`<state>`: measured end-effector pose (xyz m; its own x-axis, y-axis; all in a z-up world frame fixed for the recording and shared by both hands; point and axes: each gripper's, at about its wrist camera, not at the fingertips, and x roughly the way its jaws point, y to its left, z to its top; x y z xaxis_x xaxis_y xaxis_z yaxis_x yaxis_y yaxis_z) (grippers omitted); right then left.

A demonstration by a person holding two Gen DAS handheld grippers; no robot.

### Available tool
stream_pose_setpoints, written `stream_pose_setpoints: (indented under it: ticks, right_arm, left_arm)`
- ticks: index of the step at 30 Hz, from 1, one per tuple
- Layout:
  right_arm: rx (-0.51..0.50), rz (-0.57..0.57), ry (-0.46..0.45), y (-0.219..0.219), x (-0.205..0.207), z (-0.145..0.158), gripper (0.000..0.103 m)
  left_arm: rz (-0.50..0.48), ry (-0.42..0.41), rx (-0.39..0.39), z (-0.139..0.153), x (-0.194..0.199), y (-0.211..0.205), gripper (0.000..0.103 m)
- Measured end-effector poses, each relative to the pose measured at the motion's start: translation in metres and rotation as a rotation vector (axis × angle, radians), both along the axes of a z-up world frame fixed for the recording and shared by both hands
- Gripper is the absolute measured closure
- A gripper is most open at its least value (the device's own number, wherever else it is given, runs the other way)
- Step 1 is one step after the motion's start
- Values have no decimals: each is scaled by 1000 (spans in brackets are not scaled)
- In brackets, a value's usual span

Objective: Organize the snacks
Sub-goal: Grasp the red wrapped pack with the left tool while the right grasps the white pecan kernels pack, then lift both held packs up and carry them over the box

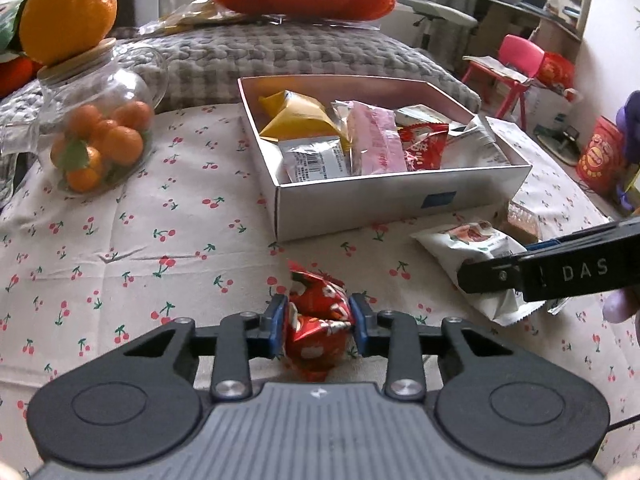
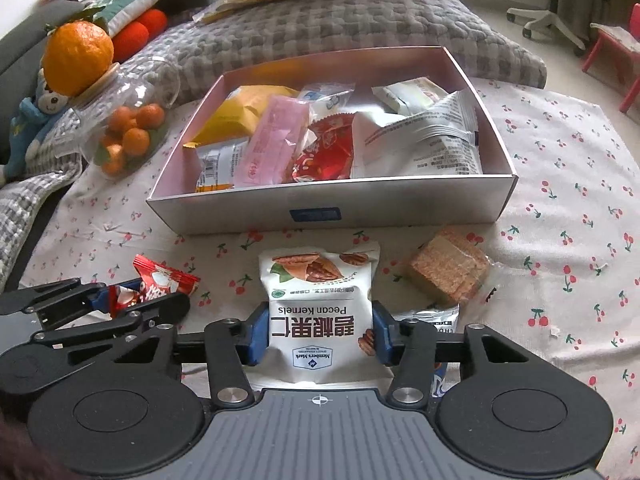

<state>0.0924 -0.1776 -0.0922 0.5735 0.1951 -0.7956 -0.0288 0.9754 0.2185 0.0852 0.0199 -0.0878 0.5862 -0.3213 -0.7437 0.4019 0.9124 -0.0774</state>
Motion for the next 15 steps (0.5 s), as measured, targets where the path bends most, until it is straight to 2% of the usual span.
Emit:
stream_pose_setpoints:
  ticks: [8,15]
  right_arm:
    - [61,-14,15,-5,-1,7,55]
    - [132,-48,8,-16,-2,20,56]
  left_arm:
    - [23,31,-6,5,2,-3,75]
    - [65,42,-69,19,7,5,75]
